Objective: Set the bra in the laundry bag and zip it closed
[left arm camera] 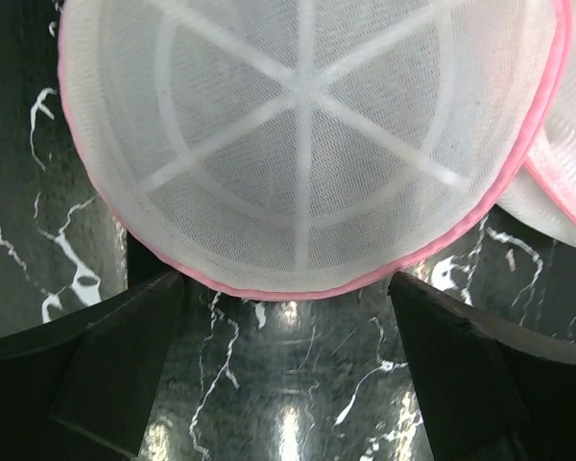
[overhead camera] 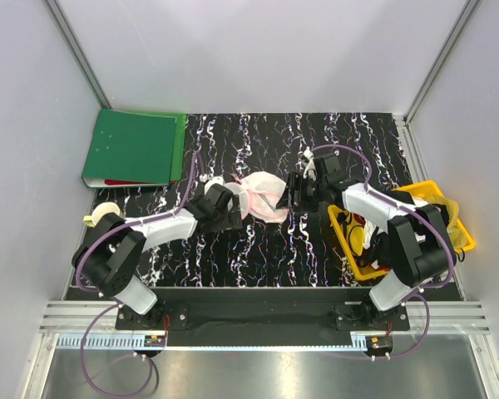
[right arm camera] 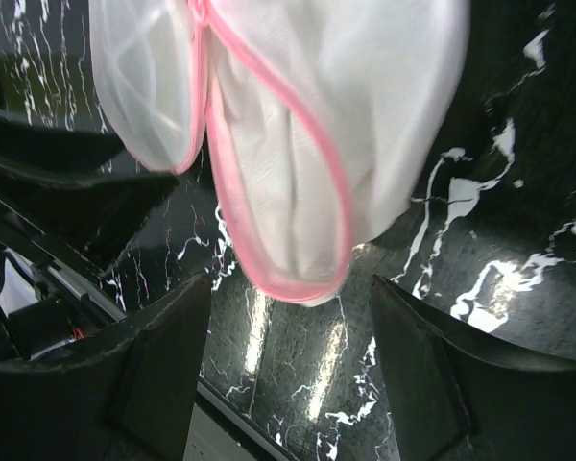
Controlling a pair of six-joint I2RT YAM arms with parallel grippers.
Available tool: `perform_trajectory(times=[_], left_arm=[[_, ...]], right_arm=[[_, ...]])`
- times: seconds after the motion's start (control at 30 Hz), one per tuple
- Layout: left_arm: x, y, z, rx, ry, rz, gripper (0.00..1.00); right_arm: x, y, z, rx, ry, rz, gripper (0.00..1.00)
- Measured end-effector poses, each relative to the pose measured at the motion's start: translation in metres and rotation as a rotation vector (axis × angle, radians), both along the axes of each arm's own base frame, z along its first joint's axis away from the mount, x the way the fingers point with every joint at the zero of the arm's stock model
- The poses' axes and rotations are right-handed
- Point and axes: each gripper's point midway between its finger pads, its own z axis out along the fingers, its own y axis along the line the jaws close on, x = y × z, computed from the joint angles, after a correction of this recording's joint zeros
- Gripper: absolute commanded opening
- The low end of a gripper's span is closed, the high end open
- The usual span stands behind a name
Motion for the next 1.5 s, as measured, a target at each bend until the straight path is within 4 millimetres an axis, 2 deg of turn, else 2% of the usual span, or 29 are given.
perform_trajectory(times=[0.07,0.1,0.13,0.17,0.23,0.33,0.37,0.53,0.67,0.8,0.9,0.93,1.1,1.23,1.33,1.43,1.5], left_arm=[[0.005,-0.001,0.001,-0.023,-0.027,0.015,0.98],[0.008,-0.001,0.002,-0.033,-0.038,0.022,0.93],[0.011,-0.001,0.003,-0.044,-0.048,0.03,0.83],[0.014,0.0,0.003,-0.054,-0.056,0.041,0.68],[0.022,0.003,0.001,-0.071,-0.06,0.069,0.54],[0.033,0.008,-0.001,-0.086,-0.073,0.099,0.07],[0.034,0.01,-0.003,-0.086,-0.069,0.105,0.0],[0.028,0.007,-0.002,-0.078,-0.063,0.075,0.0],[0.007,0.003,0.008,-0.095,-0.051,0.034,0.0],[-0.013,0.003,0.038,-0.162,-0.088,0.017,0.0],[-0.019,0.001,0.066,-0.229,-0.132,0.004,0.0],[-0.02,-0.001,0.072,-0.25,-0.14,-0.004,0.0],[-0.033,-0.015,0.093,-0.364,-0.129,-0.049,0.0],[-0.039,-0.02,0.113,-0.424,-0.127,-0.052,0.0],[-0.028,-0.026,0.152,-0.471,-0.181,-0.038,0.0],[-0.007,-0.034,0.213,-0.53,-0.289,-0.012,0.0],[0.01,-0.04,0.257,-0.579,-0.362,0.011,0.0]], right_arm=[[-0.007,0.004,-0.004,-0.008,0.013,0.019,0.74],[-0.01,0.006,-0.005,-0.01,0.013,0.028,0.74],[-0.011,0.008,-0.005,-0.012,0.011,0.033,0.73],[-0.012,0.009,-0.005,-0.014,0.01,0.037,0.72],[-0.012,0.009,-0.006,-0.024,0.003,0.041,0.67],[-0.01,0.007,-0.008,-0.045,-0.009,0.032,0.62],[-0.009,0.006,-0.009,-0.055,-0.014,0.027,0.61],[-0.006,0.007,-0.012,-0.109,-0.044,0.015,0.62],[-0.005,0.026,-0.003,-0.104,-0.059,0.013,0.67],[0.001,0.054,0.001,-0.056,-0.064,-0.037,0.69],[0.004,0.071,-0.008,-0.033,-0.021,-0.091,0.73],[0.004,0.074,-0.012,-0.033,-0.009,-0.112,0.78],[-0.004,0.064,-0.015,-0.05,-0.012,-0.197,0.81],[-0.016,0.045,0.001,-0.055,-0.067,-0.216,0.81],[-0.027,0.033,0.014,-0.055,-0.111,-0.215,0.81],[-0.033,0.022,0.022,-0.072,-0.149,-0.209,0.8],[-0.034,0.018,0.02,-0.096,-0.16,-0.204,0.75]])
